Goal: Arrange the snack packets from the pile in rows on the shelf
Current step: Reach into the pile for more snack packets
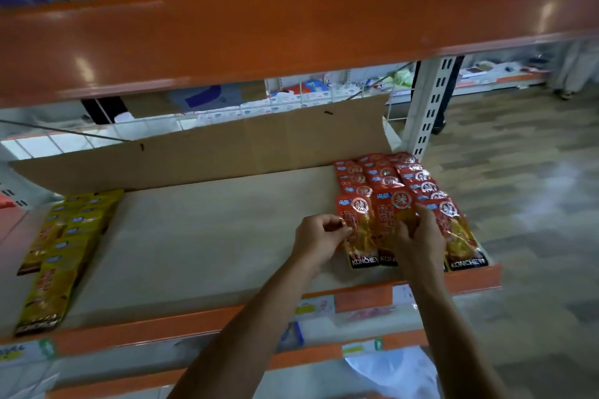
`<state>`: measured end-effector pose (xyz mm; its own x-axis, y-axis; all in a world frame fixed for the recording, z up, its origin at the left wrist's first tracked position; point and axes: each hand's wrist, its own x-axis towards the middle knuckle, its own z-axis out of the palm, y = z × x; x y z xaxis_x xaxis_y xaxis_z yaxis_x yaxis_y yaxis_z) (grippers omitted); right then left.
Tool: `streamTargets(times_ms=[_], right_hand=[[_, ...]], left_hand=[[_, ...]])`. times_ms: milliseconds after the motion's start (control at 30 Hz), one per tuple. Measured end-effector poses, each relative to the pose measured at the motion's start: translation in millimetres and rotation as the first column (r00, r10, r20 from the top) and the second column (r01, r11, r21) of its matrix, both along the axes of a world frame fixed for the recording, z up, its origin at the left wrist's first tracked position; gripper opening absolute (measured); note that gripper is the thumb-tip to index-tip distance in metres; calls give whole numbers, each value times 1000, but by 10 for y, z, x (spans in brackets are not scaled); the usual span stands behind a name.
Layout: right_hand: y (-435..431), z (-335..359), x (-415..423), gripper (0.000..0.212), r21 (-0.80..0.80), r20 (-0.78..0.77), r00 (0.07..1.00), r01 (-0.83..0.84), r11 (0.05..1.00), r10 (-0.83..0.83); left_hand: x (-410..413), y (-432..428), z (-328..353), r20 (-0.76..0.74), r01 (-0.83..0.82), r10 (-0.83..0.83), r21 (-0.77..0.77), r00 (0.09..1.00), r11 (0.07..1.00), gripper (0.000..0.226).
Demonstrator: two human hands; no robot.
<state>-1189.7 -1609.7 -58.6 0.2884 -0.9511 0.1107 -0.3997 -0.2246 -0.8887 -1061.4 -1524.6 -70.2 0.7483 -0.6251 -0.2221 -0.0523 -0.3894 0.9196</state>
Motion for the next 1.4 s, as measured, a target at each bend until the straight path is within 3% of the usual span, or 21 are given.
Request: streamTargets(times_ms=[100, 200, 367, 533, 700, 1067, 1233, 1400], right_hand=[[-39, 22, -64, 55, -47, -30, 999, -20, 999, 19], [-35, 62, -90, 61, -100, -115, 991, -81, 992, 70], [24, 82, -36, 48, -98, -335, 927, -215, 972, 171], [75, 37, 22, 44, -122, -394, 900, -250, 961, 184], [71, 53, 63, 45, -85, -340, 918, -247, 965, 205], [100, 36, 43, 39, -180, -462, 874, -259, 949, 151], [102, 38, 23, 41, -189, -475, 868, -259, 947, 143], [153, 3, 39, 32, -228, -448, 872, -328, 917, 200]], left_hand=[[-29, -99, -13, 75, 7, -10, 40, 997, 999, 21], [-17, -154, -2, 132, 12, -21, 70, 991, 997, 20], [11, -210, -12, 140, 5, -18, 95, 990, 995, 17], [-5, -225, -18, 138, 5, -20, 110, 990, 994, 11], [-6, -183, 10, 440, -38, -42, 171, 897, 985, 18], [-33, -151, -39, 297, 26, -85, 199, 951, 980, 35], [-45, -130, -17, 326, 51, -129, 239, 937, 970, 52], [-87, -110, 11, 339, 75, -151, 226, 929, 971, 51]])
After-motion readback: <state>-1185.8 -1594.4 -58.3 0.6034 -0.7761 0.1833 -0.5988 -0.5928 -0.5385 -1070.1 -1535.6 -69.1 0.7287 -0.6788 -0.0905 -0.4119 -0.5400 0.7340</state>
